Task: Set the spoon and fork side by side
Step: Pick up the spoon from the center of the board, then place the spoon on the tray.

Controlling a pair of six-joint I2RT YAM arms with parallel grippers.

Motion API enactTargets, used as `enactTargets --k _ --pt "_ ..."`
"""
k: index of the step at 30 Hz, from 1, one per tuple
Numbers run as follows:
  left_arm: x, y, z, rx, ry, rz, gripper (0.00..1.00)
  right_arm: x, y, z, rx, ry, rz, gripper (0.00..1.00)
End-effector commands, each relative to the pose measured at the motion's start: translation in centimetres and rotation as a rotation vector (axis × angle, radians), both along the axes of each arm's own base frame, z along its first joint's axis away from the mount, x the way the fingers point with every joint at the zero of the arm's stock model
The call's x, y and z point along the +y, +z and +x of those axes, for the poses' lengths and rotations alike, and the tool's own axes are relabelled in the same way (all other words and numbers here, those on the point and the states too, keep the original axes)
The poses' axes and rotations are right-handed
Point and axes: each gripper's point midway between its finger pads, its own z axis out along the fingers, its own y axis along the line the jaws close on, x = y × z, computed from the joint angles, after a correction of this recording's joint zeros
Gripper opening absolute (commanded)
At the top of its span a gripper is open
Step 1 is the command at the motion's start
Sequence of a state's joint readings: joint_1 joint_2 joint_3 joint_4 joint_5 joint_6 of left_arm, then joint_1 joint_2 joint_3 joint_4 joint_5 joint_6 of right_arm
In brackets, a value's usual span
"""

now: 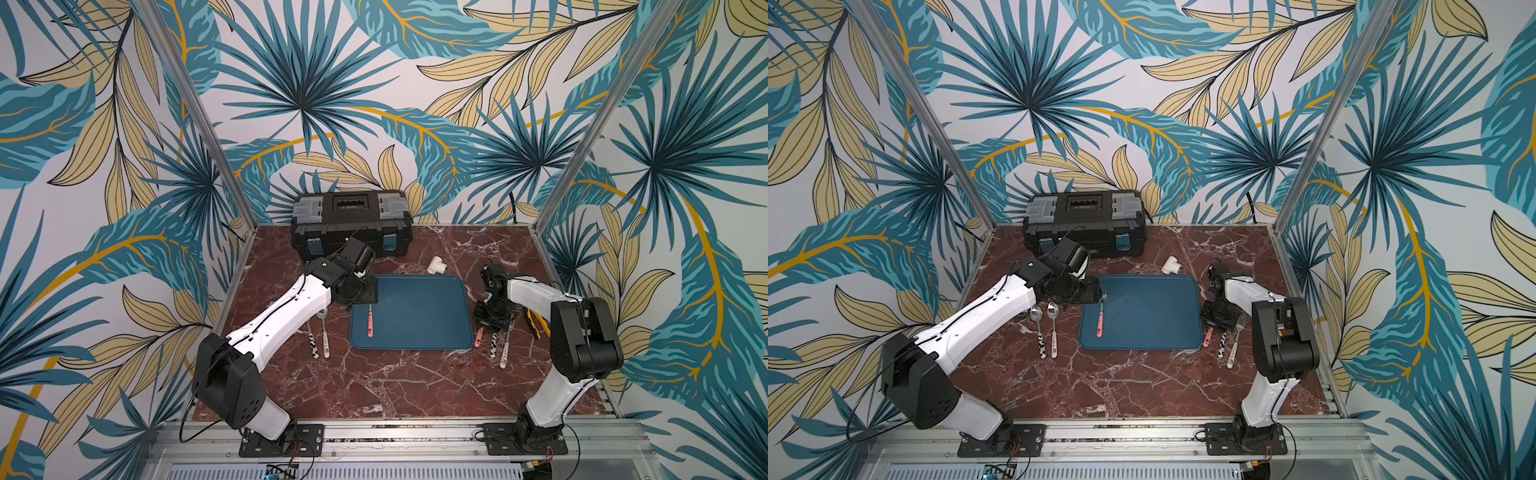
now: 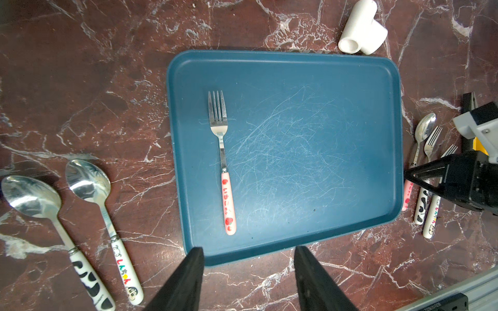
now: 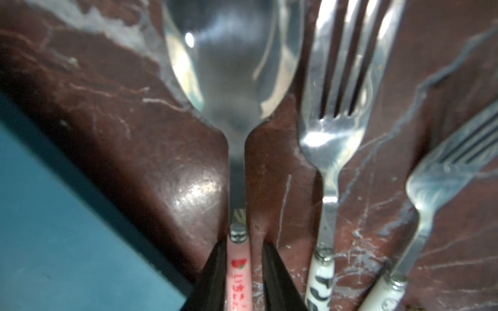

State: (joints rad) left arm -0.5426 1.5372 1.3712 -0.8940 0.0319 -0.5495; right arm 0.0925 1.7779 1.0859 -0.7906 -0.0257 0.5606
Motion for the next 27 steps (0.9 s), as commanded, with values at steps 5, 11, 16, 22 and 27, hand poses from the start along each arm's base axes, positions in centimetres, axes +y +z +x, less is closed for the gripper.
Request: enactTargets --k 5,11,16,22,27 --pt "0.0 0.1 -0.2 -0.013 -0.011 -0.002 0.58 -0.2 -1.1 -1.2 0.065 0.009 -0.021 0.1" --pt "0.0 0.1 -0.1 -0.016 -0.009 -0.001 0.58 -0.7 0.3 -0.1 0.016 0.014 -0.05 0.02" --pt "0.5 1.2 0.2 -0.056 0.001 0.012 0.58 -1.0 4.4 1.6 -0.09 0.03 -0.107 0.0" --pt "2.0 2.7 0.5 -0.126 0.046 0.042 0.59 4.6 9.2 3.1 -0.186 0.167 -0.088 0.0" --pt "4.1 2.8 0.1 -0.115 0.127 0.033 0.6 15.7 9.5 3.5 -0.199 0.34 0.039 0.0"
